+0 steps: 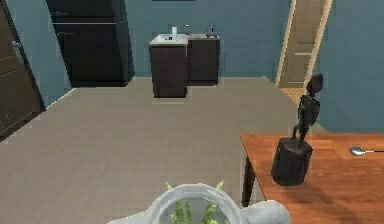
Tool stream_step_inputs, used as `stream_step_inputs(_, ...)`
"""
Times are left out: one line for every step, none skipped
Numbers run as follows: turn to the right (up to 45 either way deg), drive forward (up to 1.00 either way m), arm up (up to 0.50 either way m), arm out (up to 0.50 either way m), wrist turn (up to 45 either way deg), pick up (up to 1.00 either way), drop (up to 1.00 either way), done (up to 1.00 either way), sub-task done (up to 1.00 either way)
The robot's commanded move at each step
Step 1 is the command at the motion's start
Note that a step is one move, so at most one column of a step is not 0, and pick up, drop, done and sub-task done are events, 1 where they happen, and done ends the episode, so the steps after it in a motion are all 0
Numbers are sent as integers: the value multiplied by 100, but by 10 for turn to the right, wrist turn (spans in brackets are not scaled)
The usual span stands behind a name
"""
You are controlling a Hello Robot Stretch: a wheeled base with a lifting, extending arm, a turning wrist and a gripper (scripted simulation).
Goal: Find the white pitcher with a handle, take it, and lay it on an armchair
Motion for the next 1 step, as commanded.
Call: stream_step_inputs(0, 100, 0, 0, 0, 0, 0, 0, 0)
